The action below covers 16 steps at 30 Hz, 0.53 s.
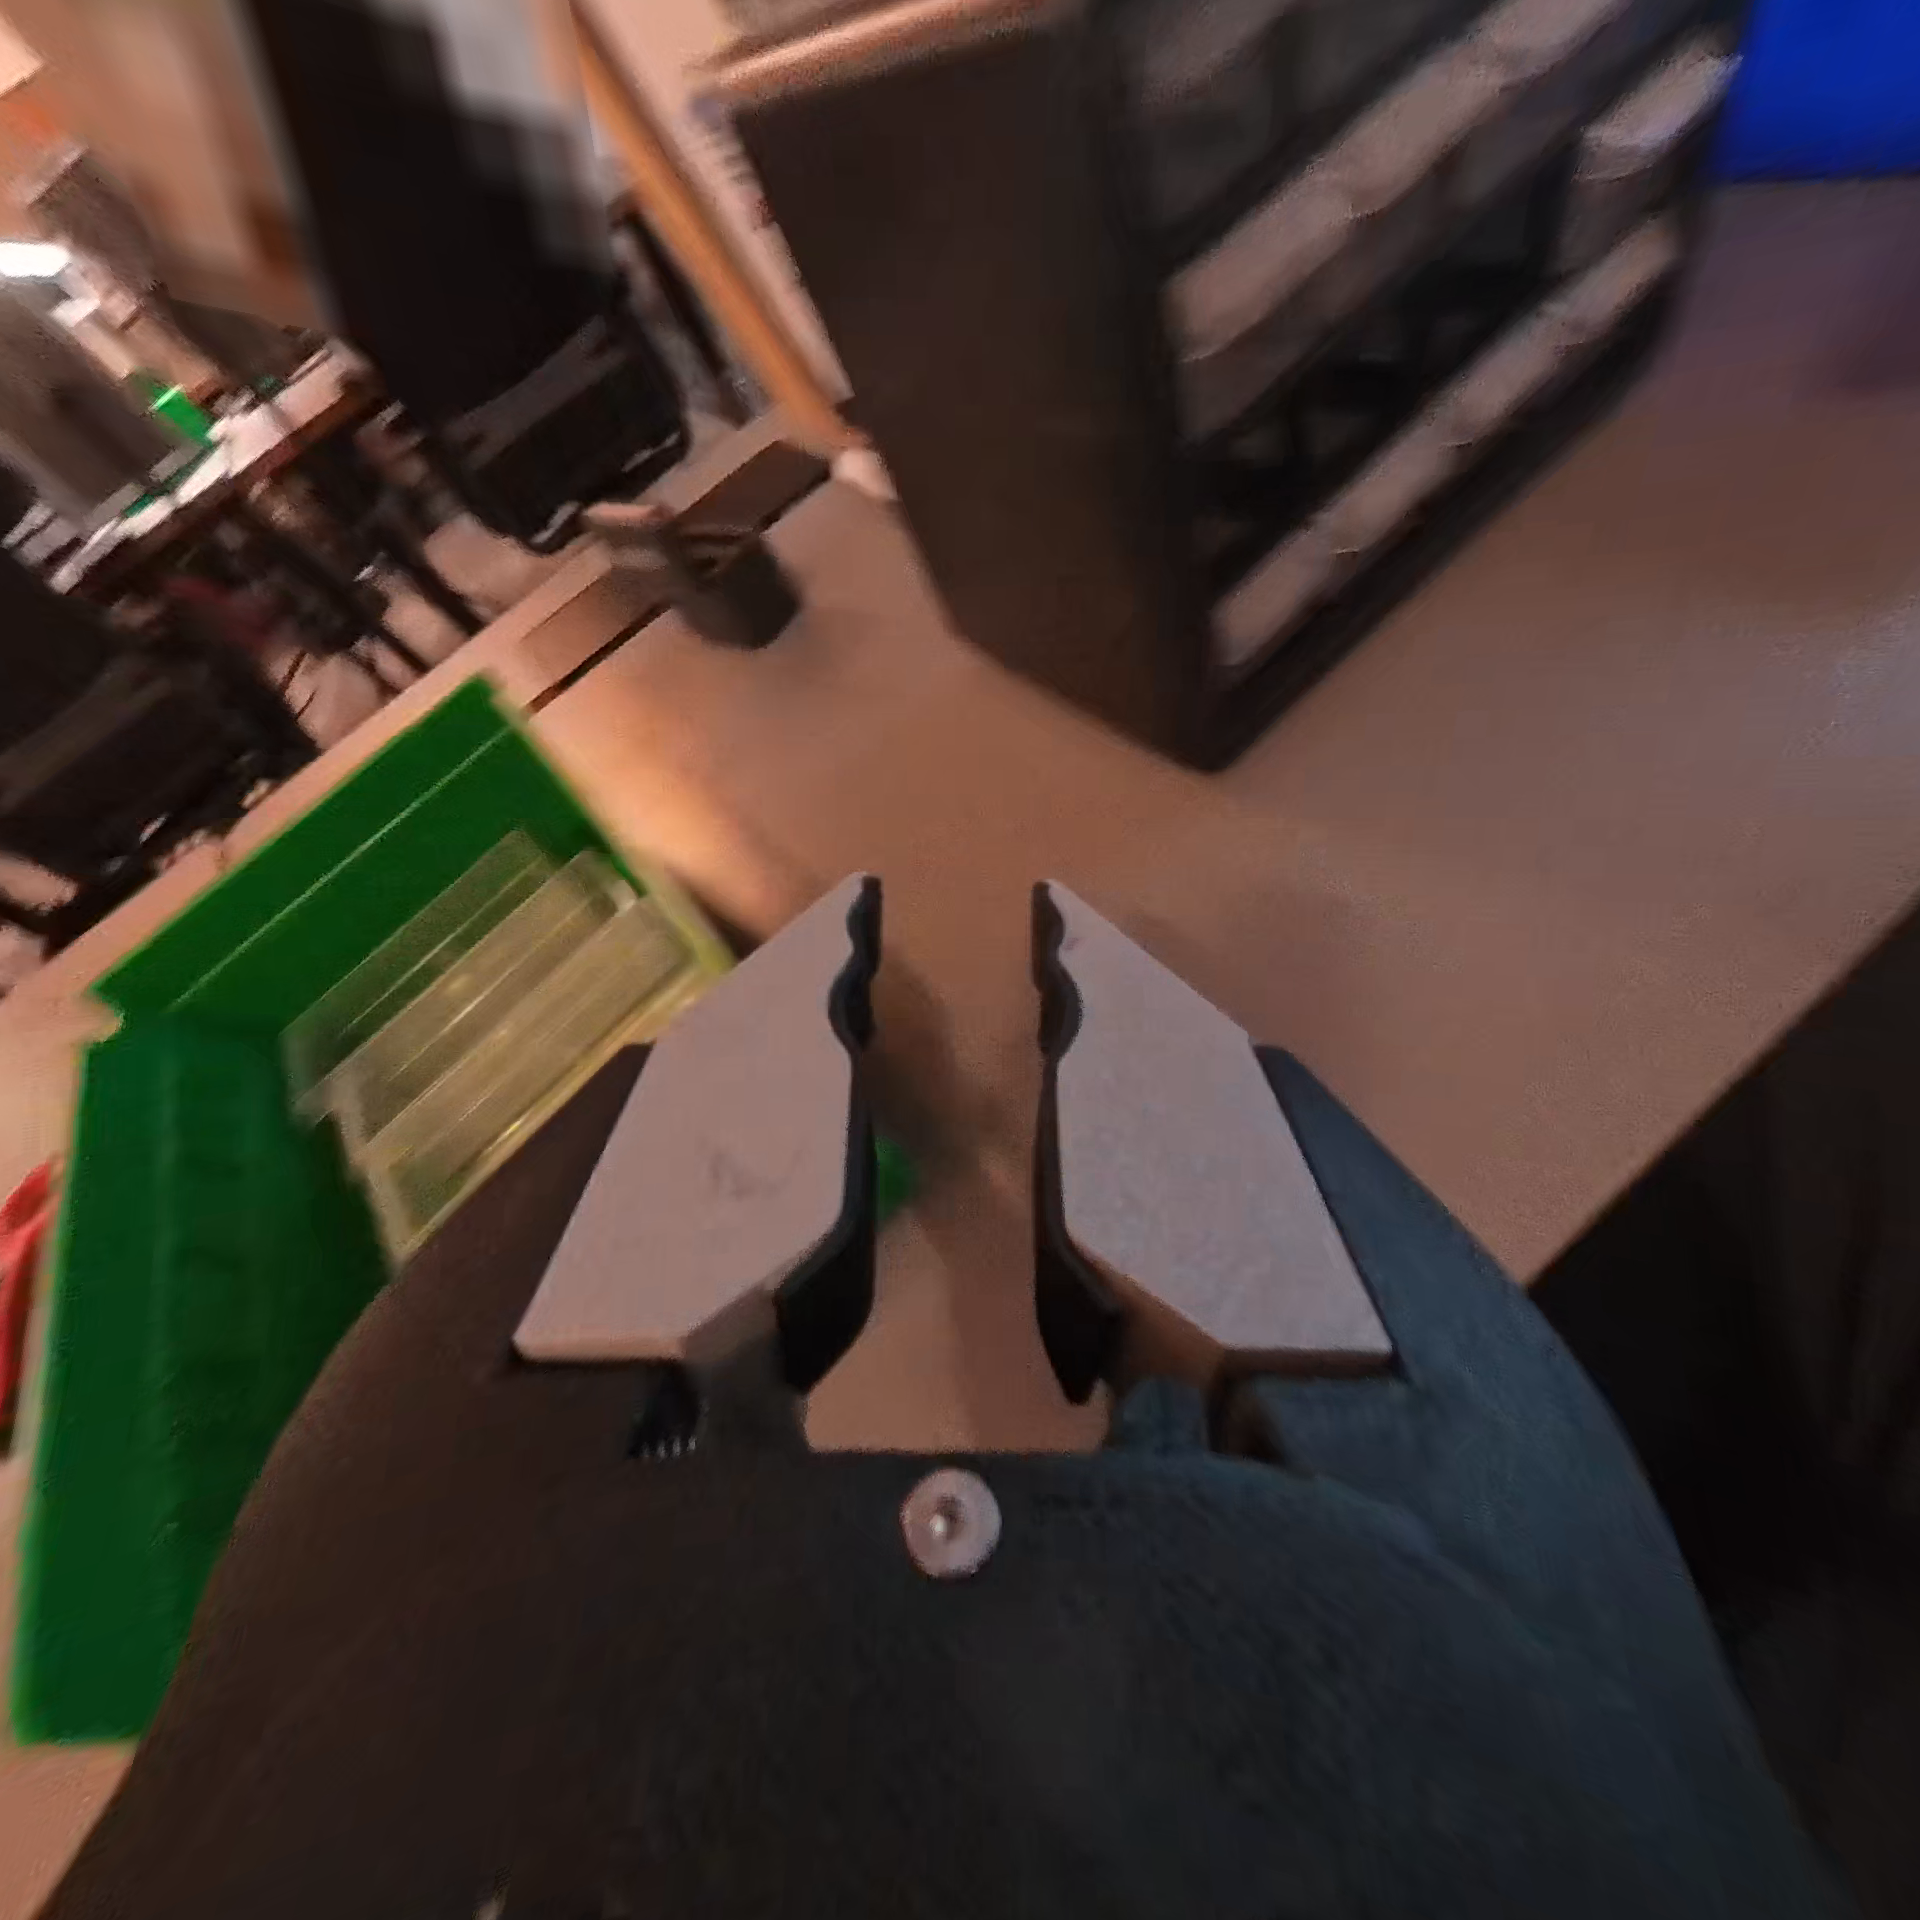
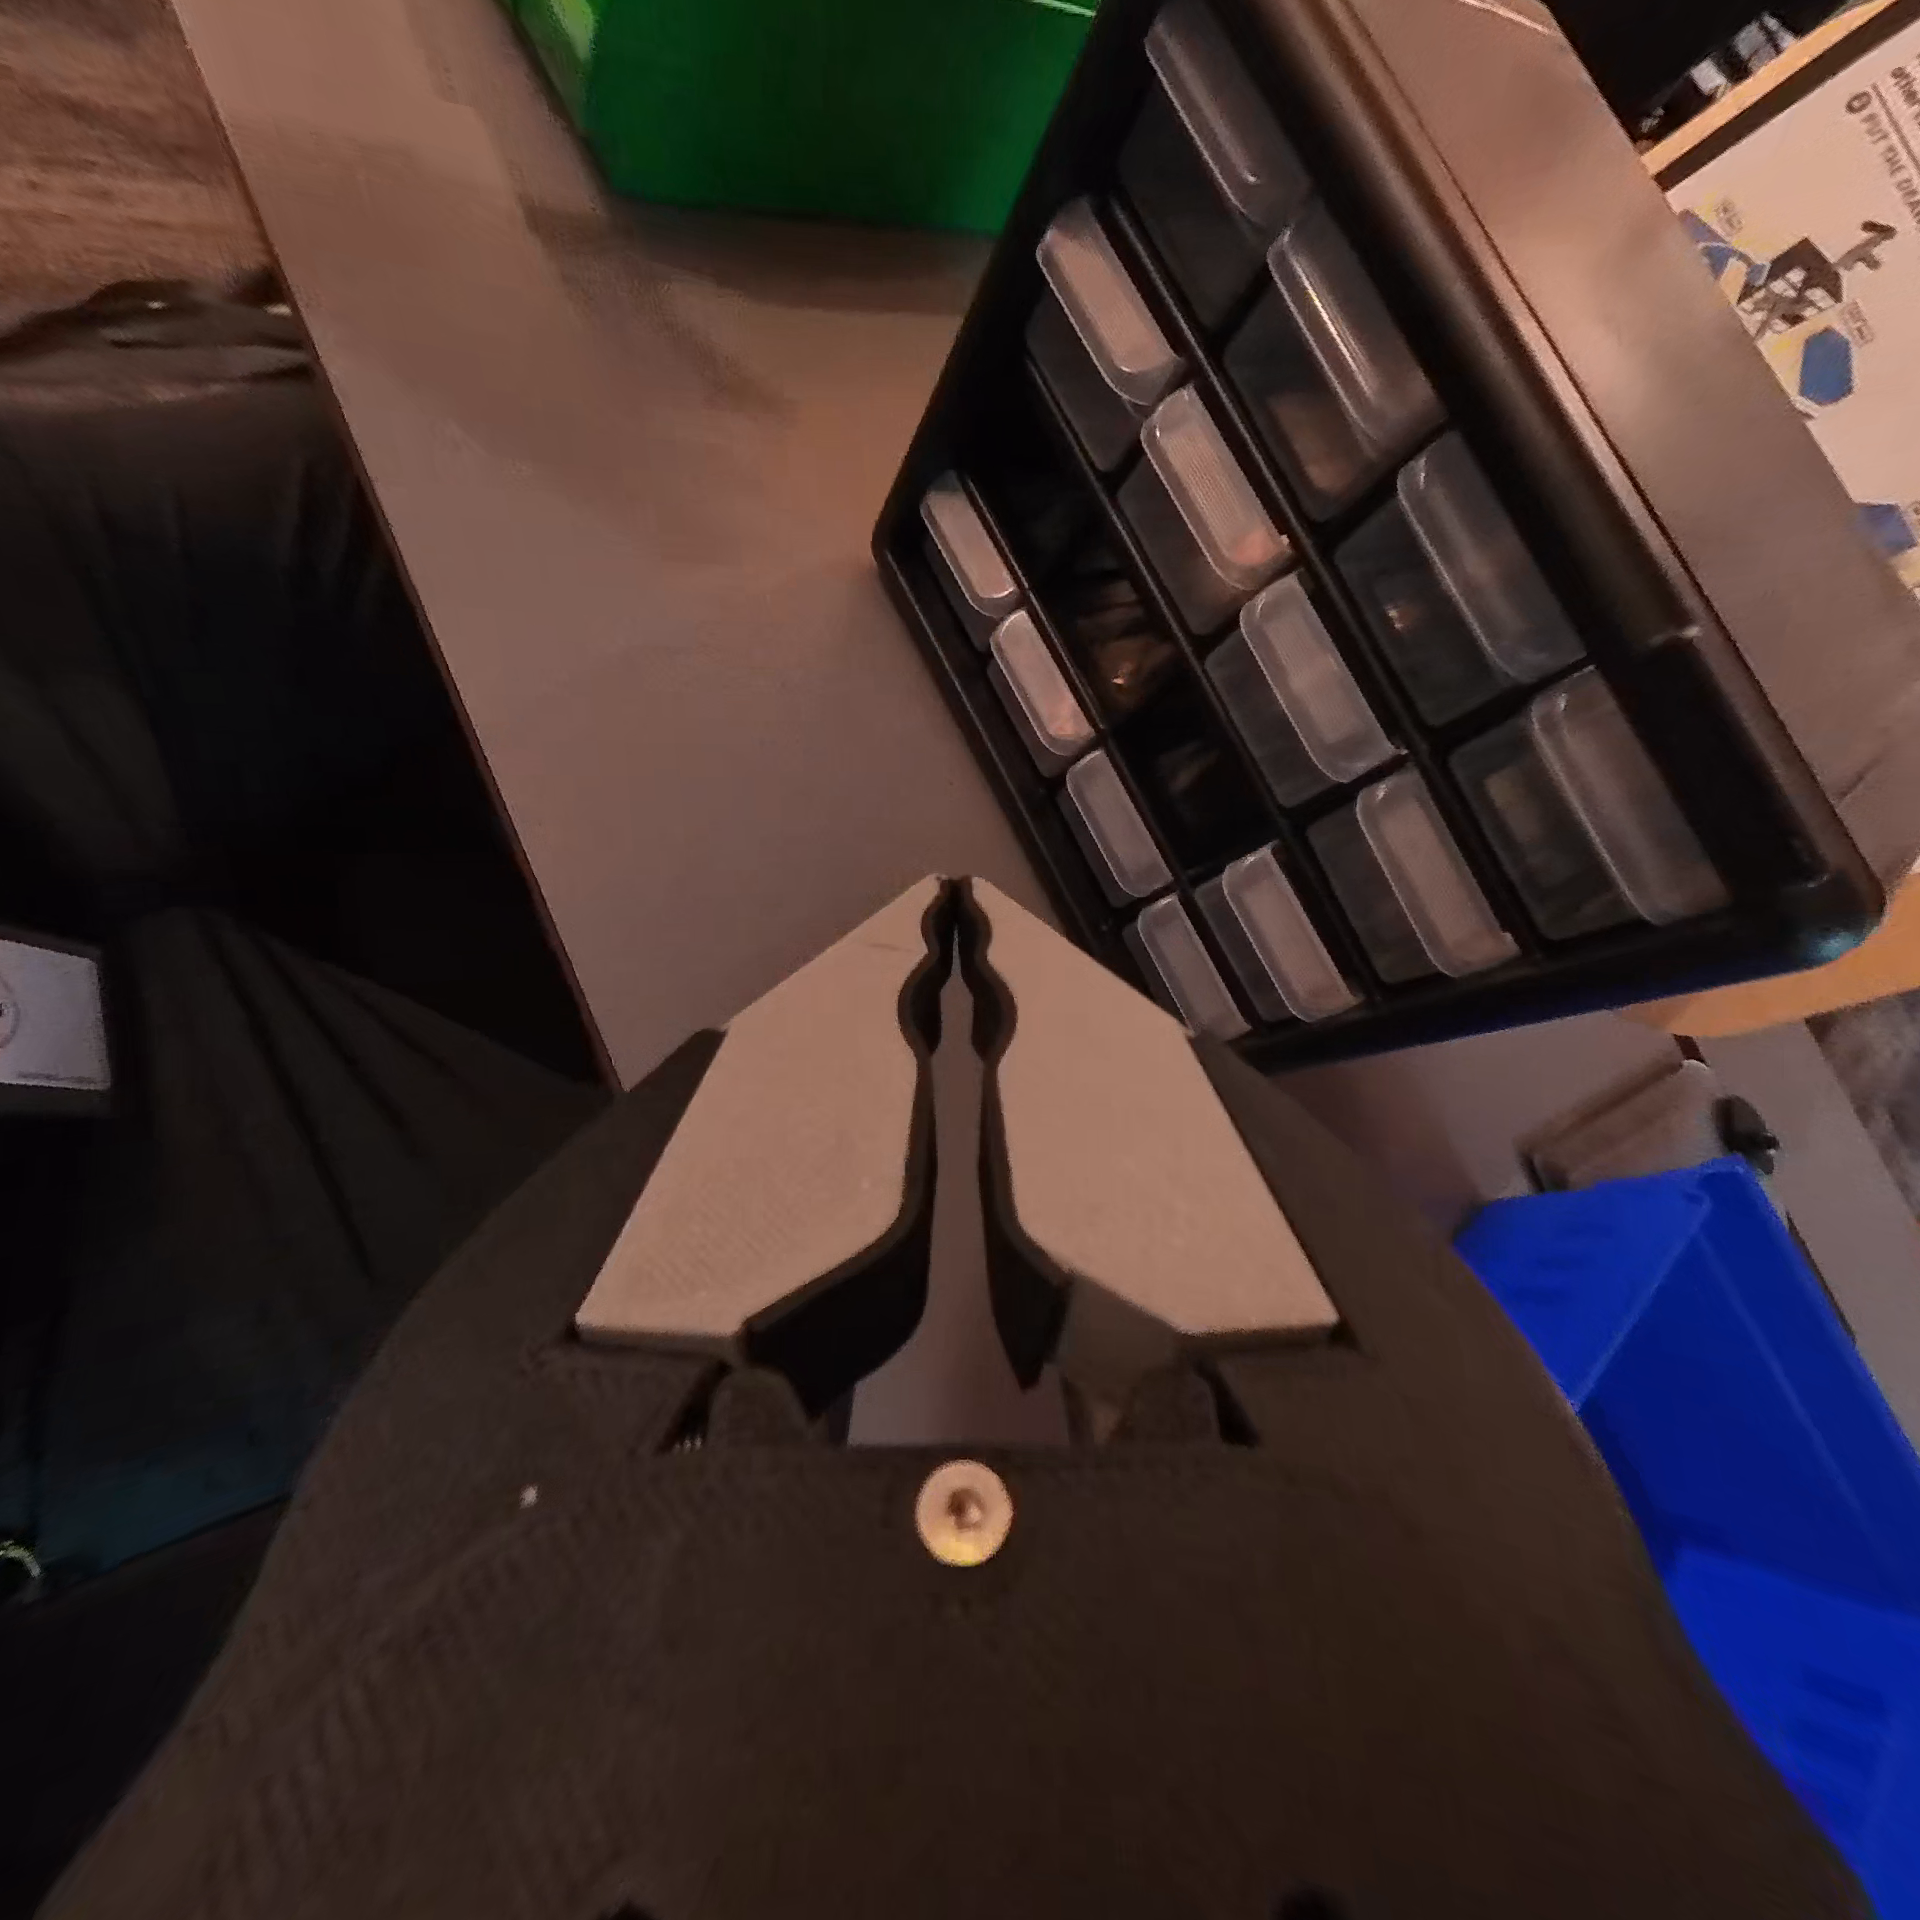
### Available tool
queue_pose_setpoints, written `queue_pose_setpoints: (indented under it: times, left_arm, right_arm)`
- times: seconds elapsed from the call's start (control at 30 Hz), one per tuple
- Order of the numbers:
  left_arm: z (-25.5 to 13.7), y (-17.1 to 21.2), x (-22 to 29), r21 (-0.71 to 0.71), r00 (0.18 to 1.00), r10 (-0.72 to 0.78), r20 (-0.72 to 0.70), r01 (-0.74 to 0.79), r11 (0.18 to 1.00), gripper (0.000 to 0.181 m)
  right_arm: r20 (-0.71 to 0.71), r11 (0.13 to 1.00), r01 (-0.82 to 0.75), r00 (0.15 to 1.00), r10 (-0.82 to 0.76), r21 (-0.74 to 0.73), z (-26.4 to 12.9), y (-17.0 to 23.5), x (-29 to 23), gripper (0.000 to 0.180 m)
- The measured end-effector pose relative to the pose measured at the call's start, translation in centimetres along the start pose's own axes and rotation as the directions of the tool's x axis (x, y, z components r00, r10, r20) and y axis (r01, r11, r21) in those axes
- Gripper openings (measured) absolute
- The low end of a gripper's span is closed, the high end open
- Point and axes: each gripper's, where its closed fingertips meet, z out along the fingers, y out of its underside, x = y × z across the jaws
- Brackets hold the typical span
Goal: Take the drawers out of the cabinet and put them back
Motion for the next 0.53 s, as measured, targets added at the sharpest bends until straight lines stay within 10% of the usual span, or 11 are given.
queue_pose_setpoints:
  times: [0.27,0.53]
  left_arm:
    - [-1.3,4.8,-13.4,-0.249,0.989,0.028,0.145,0.009,0.968,0.049]
    - [4.7,11.6,-14.9,-0.576,0.977,0.207,-0.056,-0.201,0.793,0.037]
  right_arm:
    - [-0.01,0.998,0.06,0.998,-0.06,0.014,-0.6,-1.3,-0.8,0.0]
    - [-0.043,0.994,0.109,0.993,-0.107,0.026,-1.6,-1.3,-0.8,0.0]
